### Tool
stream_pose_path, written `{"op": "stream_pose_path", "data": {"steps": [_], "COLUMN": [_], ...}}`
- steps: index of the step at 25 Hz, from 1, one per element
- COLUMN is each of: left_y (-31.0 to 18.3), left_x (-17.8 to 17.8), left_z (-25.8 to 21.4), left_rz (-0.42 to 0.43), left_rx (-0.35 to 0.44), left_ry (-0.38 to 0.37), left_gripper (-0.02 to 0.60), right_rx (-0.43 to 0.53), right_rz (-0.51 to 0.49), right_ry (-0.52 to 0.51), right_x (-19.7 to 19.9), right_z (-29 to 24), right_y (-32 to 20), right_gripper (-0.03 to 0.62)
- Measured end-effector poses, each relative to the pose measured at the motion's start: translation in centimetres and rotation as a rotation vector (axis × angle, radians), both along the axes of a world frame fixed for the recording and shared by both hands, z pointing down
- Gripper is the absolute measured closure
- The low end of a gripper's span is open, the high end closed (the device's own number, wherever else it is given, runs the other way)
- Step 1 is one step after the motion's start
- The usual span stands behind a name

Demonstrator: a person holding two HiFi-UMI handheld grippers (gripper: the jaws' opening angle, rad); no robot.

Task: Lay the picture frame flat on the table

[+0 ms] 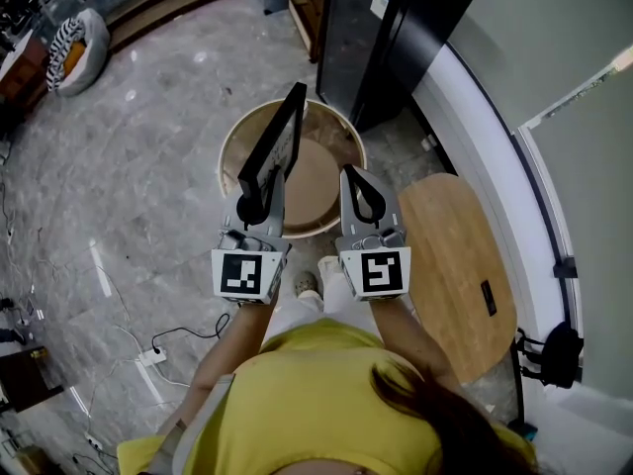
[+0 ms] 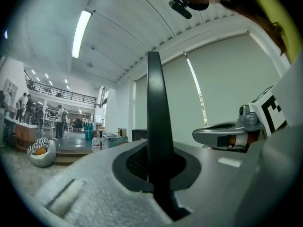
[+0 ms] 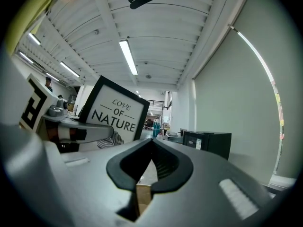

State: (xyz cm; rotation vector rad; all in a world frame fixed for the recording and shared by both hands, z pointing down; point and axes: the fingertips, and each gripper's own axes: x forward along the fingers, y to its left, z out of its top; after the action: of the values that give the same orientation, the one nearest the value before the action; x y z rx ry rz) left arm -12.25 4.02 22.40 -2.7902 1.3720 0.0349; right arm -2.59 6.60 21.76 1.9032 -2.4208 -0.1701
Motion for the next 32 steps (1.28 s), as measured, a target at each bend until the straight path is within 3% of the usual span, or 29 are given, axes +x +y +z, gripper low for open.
{"op": "stream_pose_path", "data": {"steps": [5,11,20,27,32], "left_y": [-3.0,-7.1,-12.8,-16.1,-18.0], "left_x": [1.4,4.1,7.6,9.1,8.8], "left_z": [0.5,0.9,3.1,5.6,7.4], "left_rz": [-0.038,-0.045,-0.088,-0.037,0.051], "left_rx": [-0.025,0.021,-0.043,-0.121,-0.137], "left_ry": [-0.013,-0.016,-0.006,0.044,0.104], "left_gripper": [0.571,0.571,0.571,0.571,0.569], "right_rx": [-0.003,-0.006,-0.045,-0.112,-0.165], "right_rz": [-0.027,-0.069,-0.17,-0.237,-0.255], "right_ry": [-0.004,-0.008,-0.011,-0.016,0.017], "right_x": [1.5,3.9,7.0,6.8,6.3], "right_z": [0.7,1.0,3.1,6.0,9.1], "right_y": [-3.0,-8.0,-14.9,-18.2,-19.7], "right_gripper": [0.593,0.594,0.593,0.582,0.558]}}
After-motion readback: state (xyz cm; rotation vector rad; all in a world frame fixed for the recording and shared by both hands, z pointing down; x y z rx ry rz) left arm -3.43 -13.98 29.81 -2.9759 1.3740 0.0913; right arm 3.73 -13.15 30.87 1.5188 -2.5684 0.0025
